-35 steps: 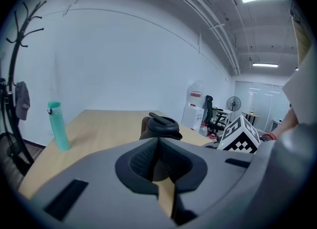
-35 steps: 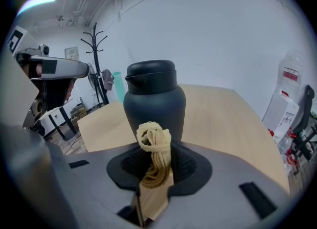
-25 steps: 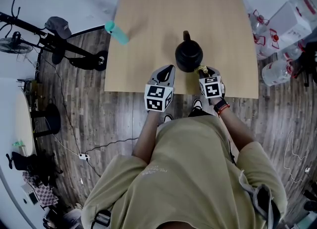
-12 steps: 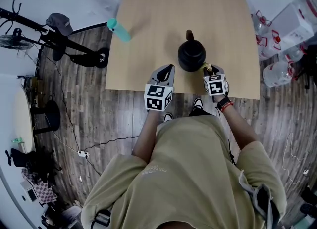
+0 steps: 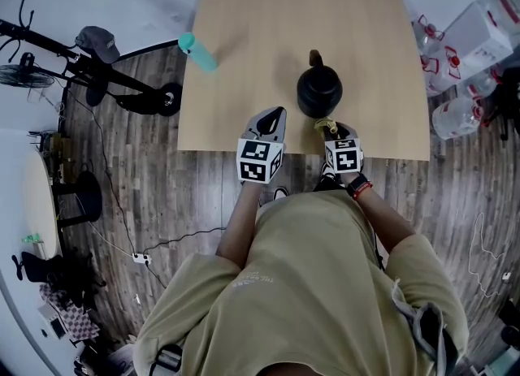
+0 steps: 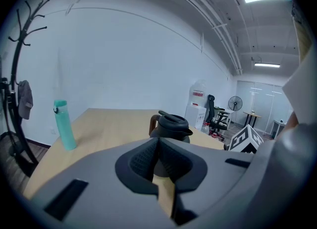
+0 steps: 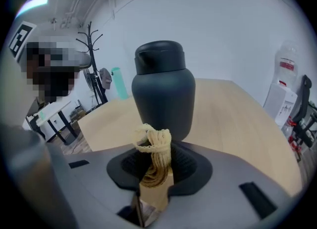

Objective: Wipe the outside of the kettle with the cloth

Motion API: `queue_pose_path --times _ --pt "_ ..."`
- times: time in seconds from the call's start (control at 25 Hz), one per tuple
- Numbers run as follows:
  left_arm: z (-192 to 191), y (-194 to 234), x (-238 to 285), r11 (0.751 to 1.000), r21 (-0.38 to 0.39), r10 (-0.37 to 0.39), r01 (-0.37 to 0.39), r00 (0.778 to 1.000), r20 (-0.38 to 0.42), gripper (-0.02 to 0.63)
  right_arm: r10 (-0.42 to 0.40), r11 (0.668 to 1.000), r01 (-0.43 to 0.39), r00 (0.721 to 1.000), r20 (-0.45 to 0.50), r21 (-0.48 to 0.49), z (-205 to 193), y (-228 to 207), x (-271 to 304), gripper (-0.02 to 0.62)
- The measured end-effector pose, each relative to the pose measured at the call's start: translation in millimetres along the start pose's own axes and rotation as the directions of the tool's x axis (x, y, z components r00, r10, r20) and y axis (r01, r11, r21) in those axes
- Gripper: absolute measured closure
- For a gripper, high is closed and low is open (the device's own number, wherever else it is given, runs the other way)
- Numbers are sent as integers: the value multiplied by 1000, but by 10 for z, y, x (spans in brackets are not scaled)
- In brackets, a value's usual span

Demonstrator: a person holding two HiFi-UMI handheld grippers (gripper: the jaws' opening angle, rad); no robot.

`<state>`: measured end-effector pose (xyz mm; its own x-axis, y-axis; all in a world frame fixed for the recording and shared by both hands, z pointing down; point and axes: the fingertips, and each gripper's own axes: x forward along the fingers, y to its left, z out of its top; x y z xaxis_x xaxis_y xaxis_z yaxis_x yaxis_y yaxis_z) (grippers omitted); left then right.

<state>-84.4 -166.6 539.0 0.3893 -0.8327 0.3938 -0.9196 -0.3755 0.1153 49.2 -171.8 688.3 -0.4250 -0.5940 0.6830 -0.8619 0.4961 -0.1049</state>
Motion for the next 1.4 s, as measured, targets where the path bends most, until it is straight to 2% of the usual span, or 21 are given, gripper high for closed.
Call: queue_pose_path --times 0.28,0.48,0.6,0.8,1.04,1.16,1.4 --pt "-42 160 -111 1000 6 0 0 1000 -6 581 44 995 -47 998 33 85 68 519 259 480" --pt "-57 284 -212 1000 11 9 -9 1000 -7 581 31 985 -36 999 32 170 109 666 452 480" --pt "-43 387 -277 1000 12 22 -22 1000 -6 581 16 970 -21 1000 24 241 107 689 565 480" --pt "-52 558 -383 999 6 52 -52 999 -5 581 -2 954 -8 999 34 300 175 718 699 480" --pt "-86 660 -453 997 -2 71 -71 997 -3 581 -44 911 32 999 21 411 208 604 727 480" --pt "-71 684 -464 997 -7 78 -78 997 0 581 -33 904 25 999 12 428 195 587 700 480" --pt "-74 642 -430 997 -9 73 -73 997 -2 581 -14 910 13 1000 -1 415 153 544 647 480"
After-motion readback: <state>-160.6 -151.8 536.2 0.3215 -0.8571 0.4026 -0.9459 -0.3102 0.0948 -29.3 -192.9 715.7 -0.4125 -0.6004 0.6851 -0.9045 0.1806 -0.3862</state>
